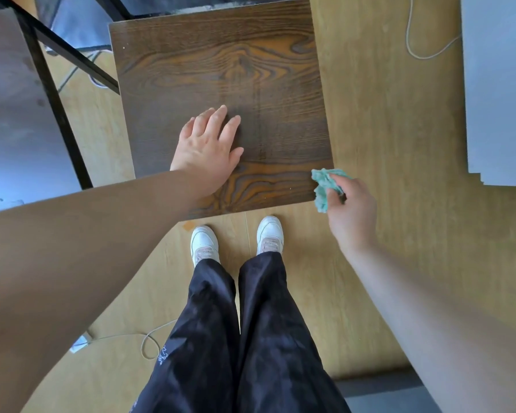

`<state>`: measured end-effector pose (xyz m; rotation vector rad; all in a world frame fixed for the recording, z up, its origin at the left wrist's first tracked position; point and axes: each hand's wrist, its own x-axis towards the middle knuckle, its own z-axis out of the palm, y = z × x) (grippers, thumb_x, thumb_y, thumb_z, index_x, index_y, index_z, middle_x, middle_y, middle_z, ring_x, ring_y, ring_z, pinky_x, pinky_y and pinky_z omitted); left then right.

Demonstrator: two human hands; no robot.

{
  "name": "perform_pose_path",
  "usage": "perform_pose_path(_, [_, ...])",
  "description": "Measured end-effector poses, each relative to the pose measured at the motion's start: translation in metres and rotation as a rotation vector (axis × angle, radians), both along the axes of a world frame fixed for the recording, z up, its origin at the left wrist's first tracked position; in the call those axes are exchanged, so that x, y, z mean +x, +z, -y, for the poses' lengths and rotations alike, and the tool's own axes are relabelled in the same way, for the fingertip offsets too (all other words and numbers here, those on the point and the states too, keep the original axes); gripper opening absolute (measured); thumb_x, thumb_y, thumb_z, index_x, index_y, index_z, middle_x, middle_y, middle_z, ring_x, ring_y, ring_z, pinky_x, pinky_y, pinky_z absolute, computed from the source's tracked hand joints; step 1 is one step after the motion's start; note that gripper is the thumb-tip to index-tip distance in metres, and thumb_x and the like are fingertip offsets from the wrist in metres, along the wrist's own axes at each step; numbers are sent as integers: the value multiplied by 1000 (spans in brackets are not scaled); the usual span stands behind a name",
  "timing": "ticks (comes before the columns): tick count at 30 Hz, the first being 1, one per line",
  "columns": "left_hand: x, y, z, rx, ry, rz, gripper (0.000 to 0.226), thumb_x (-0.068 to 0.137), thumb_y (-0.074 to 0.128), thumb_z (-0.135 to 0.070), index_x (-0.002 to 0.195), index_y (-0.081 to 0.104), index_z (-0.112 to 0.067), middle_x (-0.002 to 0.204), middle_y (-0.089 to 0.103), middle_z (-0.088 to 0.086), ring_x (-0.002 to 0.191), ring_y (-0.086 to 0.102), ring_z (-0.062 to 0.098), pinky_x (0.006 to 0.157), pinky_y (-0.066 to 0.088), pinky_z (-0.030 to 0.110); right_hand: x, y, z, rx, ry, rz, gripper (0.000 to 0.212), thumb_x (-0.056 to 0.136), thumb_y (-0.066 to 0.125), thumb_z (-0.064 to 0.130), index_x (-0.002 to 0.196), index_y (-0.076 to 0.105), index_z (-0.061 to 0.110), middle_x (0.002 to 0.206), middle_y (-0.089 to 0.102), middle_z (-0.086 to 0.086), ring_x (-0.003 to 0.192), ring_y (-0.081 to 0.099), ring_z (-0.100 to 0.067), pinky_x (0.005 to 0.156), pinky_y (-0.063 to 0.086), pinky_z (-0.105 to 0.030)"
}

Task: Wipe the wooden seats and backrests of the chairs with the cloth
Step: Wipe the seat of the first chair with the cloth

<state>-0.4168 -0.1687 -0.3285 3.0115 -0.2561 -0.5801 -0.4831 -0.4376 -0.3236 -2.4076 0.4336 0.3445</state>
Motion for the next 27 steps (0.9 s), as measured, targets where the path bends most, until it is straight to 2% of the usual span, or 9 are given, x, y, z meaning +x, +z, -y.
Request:
perform_pose_path(4, [-3, 0, -9, 2, 9, -3, 59, 101, 34, -45, 151, 22, -18, 159, 18, 9, 145, 15, 28, 117, 18, 47, 4, -12, -20, -84, 74, -71, 39, 96, 51, 8, 134, 54, 18, 131, 55, -6, 114, 56, -21, 92, 42, -23])
perform_pose_path(8, [-7, -1, -16, -5, 12, 1, 58, 101, 33, -45, 151, 22, -18, 158, 19, 9, 145, 16, 29, 116, 19, 47, -5, -10, -53, -109, 171, -92, 39, 96, 50, 7, 134, 53, 14, 134, 53, -9, 116, 56, -25, 92, 47, -30])
perform_pose_path(12, [-11, 1, -25, -27, 38, 6, 58, 100, 35, -45, 151, 23, -18, 158, 20, 9, 145, 17, 29, 116, 20, 48, -19, -10, -91, -76, 268, -126, 39, 93, 53, 4, 130, 56, 14, 132, 54, -9, 108, 59, -25, 81, 44, -23])
perform_pose_path(14, [-13, 1, -31, -22, 48, 16, 58, 100, 35, -45, 151, 23, -18, 158, 20, 10, 144, 18, 30, 116, 20, 48, -25, -10, -110, -69, 299, -143, 39, 92, 53, 4, 129, 56, 14, 131, 54, -9, 103, 60, -27, 79, 48, -28])
perform_pose_path(23, [-19, 3, -65, 20, 97, 42, 57, 101, 32, -44, 151, 22, -19, 158, 20, 10, 144, 18, 30, 117, 18, 48, -48, -9, -192, 73, 480, -214, 35, 88, 55, 3, 122, 60, 10, 122, 56, -12, 100, 59, -33, 82, 51, -40])
perform_pose_path(27, [-19, 3, -74, 35, 107, 43, 57, 101, 33, -44, 151, 23, -19, 158, 21, 10, 144, 19, 30, 117, 20, 48, -48, -7, -205, 105, 496, -227, 33, 92, 52, 6, 124, 59, 12, 126, 56, -9, 106, 57, -30, 88, 49, -39])
